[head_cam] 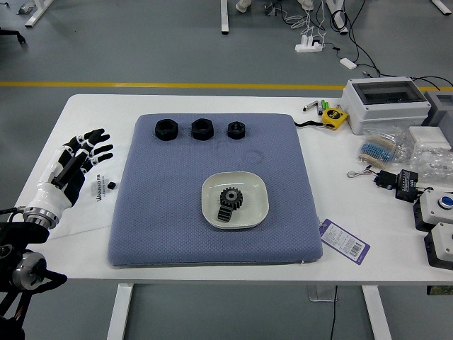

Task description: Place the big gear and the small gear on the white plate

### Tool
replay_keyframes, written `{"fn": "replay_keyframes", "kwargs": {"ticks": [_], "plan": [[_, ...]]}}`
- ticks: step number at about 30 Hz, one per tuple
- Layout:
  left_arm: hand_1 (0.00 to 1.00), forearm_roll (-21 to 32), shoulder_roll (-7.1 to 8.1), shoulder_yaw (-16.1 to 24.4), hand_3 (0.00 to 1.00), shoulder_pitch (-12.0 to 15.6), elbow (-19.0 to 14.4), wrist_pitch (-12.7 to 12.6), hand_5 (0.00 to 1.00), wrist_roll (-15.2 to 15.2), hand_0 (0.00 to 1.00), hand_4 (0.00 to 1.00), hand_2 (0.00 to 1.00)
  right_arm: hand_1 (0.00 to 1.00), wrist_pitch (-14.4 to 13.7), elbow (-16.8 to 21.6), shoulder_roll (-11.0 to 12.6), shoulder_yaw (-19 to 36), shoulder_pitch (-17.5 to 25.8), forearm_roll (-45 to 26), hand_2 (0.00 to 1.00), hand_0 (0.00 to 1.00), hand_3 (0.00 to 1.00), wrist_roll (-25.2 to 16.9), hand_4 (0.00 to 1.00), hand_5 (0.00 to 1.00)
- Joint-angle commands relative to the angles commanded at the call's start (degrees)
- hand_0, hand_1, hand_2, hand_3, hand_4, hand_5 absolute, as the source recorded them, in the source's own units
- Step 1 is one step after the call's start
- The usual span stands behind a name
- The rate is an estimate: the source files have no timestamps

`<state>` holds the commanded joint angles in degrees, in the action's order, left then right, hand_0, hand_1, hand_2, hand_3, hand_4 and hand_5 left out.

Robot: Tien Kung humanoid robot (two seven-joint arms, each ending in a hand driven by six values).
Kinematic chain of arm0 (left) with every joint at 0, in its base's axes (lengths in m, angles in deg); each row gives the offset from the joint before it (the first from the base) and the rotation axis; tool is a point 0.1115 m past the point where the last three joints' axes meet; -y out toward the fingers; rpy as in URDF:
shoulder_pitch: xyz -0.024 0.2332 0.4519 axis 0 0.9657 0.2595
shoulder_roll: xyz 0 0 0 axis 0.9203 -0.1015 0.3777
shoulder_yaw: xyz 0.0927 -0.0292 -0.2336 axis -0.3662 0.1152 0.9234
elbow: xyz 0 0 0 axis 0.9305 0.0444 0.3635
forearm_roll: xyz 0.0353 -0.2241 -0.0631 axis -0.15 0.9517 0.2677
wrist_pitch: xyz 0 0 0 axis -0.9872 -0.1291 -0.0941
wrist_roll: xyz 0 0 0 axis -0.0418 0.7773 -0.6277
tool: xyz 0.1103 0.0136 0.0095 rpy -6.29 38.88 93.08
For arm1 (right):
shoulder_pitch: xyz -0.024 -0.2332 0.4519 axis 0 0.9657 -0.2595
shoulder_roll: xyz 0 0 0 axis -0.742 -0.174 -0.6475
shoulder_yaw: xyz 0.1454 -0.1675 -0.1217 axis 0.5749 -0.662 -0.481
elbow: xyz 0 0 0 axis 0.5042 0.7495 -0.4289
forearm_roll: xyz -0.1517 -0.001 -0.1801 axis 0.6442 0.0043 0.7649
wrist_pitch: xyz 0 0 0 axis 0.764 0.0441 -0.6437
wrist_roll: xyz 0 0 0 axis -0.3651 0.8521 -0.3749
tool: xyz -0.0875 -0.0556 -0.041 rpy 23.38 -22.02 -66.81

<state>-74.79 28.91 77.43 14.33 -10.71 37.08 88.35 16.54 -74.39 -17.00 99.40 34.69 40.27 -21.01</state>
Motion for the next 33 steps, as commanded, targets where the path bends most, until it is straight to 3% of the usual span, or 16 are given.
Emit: {"fn": "replay_keyframes", "kwargs": {"ticks": [6, 26, 27, 28, 33], "plan": [[0.675, -2.5, 0.02, 1.3, 0.715, 0.6, -0.3, 0.7, 0.573, 0.2, 0.710, 0.942, 0.722, 0.654, 0.0, 0.0, 0.0, 0.0, -0.1, -0.1, 0.731, 0.650, 0.580, 0.0, 0.840, 0.678], [0.707, -3.3, -0.88, 4.0, 0.724, 1.6, -0.5, 1.7, 0.608, 0.2, 0.743, 0.942, 0.765, 0.654, 0.3, 0.0, 0.2, -0.1, -0.9, -0.1, 0.731, 0.648, 0.579, 0.1, 0.839, 0.678], [0.707, -3.2, -0.87, 4.0, 0.724, 1.5, -0.4, 2.0, 0.608, 0.3, 0.743, 0.942, 0.765, 0.654, 0.3, 0.0, 0.2, -0.1, -0.9, -0.1, 0.731, 0.648, 0.579, 0.1, 0.839, 0.678], [0.753, -2.7, -0.89, 3.9, 0.797, 1.5, -0.2, 2.7, 0.661, 0.4, 0.796, 0.956, 0.828, 0.655, 0.3, 0.0, 0.2, -0.1, -0.9, -0.1, 0.731, 0.649, 0.580, 0.1, 0.838, 0.678], [0.753, -1.8, -0.98, 4.1, 0.797, 1.6, 0.2, 4.9, 0.661, 1.8, 0.796, 0.956, 0.828, 0.655, 0.4, 0.0, 0.2, -0.1, -0.9, 0.0, 0.731, 0.649, 0.580, 0.1, 0.838, 0.678]]}}
